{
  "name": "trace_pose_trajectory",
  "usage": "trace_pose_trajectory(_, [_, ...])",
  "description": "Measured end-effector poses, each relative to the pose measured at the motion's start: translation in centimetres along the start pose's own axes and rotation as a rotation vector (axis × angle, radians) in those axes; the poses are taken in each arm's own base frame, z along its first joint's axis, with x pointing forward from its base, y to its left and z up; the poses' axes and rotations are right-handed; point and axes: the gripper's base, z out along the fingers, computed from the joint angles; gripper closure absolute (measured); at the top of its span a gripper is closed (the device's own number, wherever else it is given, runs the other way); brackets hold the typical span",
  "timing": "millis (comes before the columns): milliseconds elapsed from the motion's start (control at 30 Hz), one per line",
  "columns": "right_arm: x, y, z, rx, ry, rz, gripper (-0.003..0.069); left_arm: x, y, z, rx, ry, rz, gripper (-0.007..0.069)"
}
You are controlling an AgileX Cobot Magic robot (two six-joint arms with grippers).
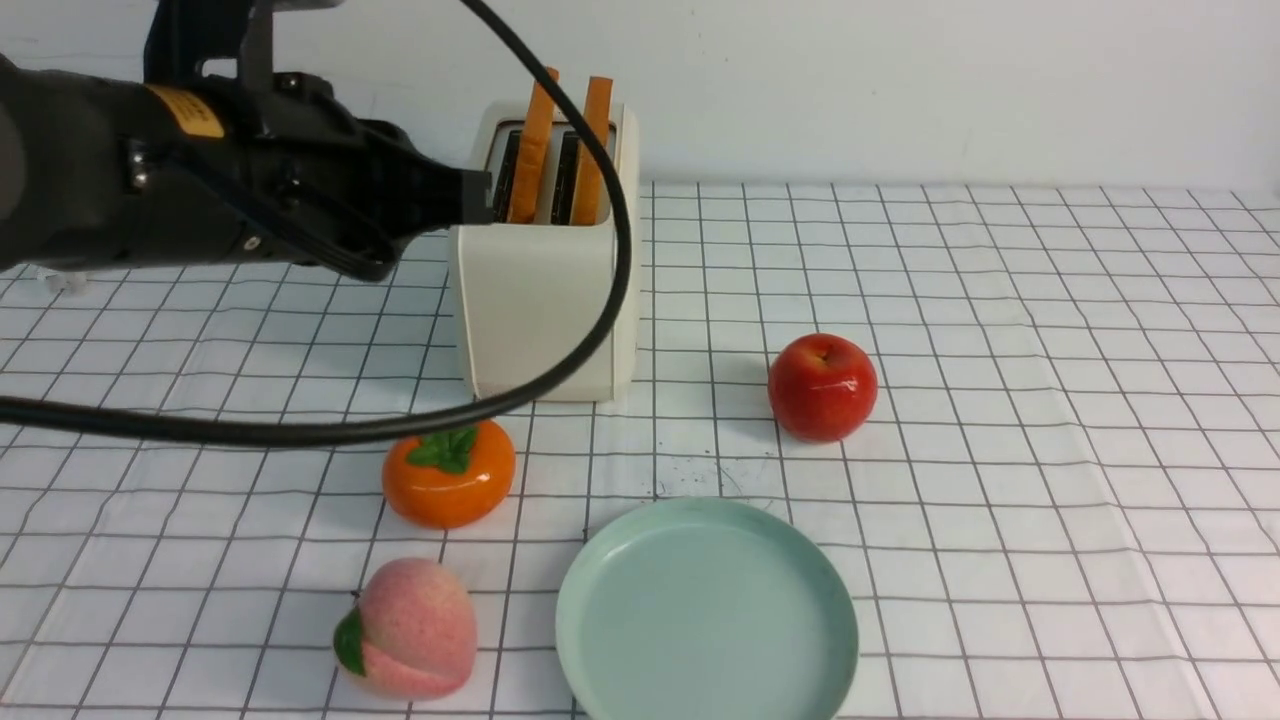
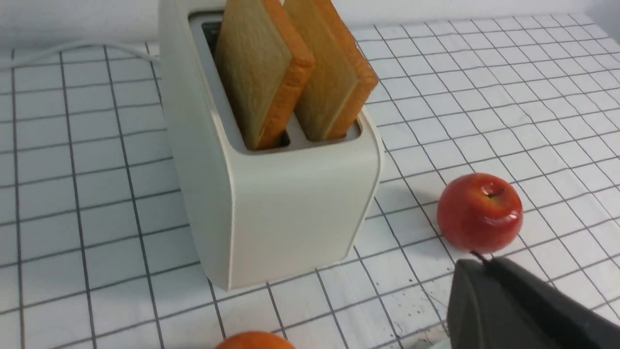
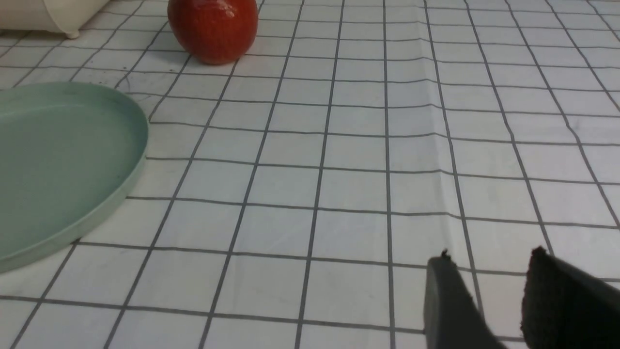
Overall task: Take toasted bread from bread machine on white checkered table place on plate.
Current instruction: 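Reach for a toast slice standing in the toaster with the left gripper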
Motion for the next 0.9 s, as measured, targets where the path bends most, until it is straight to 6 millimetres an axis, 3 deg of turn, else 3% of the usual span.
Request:
trace_pose_trajectory(200, [-0.3,-0.1,0.1,0.006,-0.056,0.005,0.0418,-0.2,0.1,0.2,-0.005,-0.025,0.009,0.0638])
trace_pose_trajectory(400, [-2.9,-0.2,-0.4,-0.052,-0.361,0.386,0.0418,-0.2,0.1,0.3,-0.006,-0.031,0.051,0.0611])
trace_pose_trajectory(500, [-4.1,-0.6,-1.0,-0.075,-0.496,0.565,0.0420,-0.1,0.0,1.1,-0.010,-0.050,0.086,0.0536])
trace_pose_trajectory(667, [-6.1,0.2,-2.2,-0.115,-0.450,0.510,0.0450,0.5,0.5,3.5,-0.033,-0.066,0.125,0.0400])
trace_pose_trajectory(800, [-9.2,1.2,-4.6,-0.123,-0.328,0.320,0.0511,1.6,1.4,6.8,-0.068,-0.087,0.143,0.0254])
trace_pose_trajectory(900, [-10.7,1.7,-5.6,-0.129,-0.260,0.229,0.0540,2.1,1.8,8.3,-0.088,-0.117,0.178,0.0226])
